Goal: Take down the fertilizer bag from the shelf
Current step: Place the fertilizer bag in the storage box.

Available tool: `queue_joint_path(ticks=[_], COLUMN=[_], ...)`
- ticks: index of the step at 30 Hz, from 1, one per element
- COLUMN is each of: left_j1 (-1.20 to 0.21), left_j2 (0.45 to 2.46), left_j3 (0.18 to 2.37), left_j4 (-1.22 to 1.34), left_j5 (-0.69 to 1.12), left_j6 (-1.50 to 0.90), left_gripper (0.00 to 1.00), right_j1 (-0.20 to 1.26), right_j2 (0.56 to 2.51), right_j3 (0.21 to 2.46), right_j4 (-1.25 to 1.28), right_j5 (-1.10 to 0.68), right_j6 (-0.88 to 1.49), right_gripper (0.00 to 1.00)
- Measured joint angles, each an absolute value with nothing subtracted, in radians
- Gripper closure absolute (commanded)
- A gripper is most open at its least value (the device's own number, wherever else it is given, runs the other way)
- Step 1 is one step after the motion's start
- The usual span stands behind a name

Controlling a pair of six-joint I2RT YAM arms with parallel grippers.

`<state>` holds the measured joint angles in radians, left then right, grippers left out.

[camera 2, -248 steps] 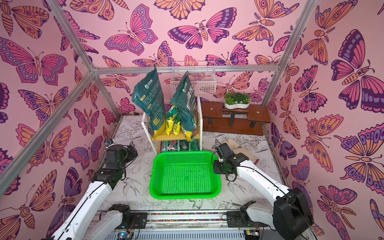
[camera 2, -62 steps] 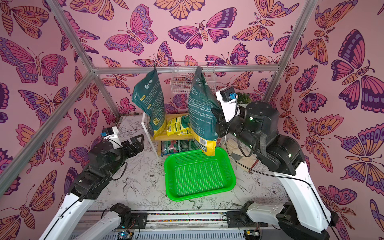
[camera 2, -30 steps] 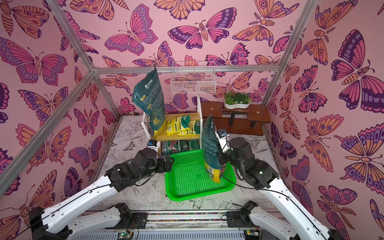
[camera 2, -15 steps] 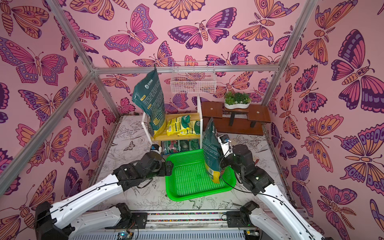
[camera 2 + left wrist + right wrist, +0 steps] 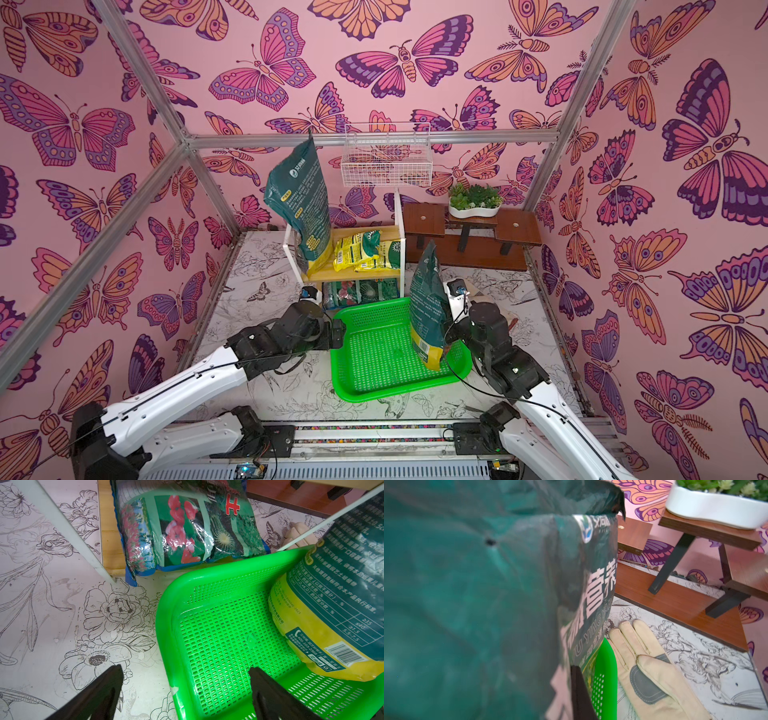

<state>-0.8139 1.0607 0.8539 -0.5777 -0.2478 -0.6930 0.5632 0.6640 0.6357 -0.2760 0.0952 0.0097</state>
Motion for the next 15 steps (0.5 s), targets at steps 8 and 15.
queue_joint_path(ticks=[8,15], left_j1=[-0.803,-0.799], left_j2=[1.077,1.127], left_j3=[0.856,0.892], left_j4=[-0.576,-0.556], left_j5=[-0.252,-0.250], left_j6=[-0.692,-0.683], left_gripper=[0.00,0.00], right_j1=[0.562,0.562], right_j2=[0.575,0.577], right_j3=[0.633,0.717], right_j4=[-0.271,-0.360], right_j5=[0.105,0.080], right_j6=[0.139,0.236], right_gripper=[0.11,0.03])
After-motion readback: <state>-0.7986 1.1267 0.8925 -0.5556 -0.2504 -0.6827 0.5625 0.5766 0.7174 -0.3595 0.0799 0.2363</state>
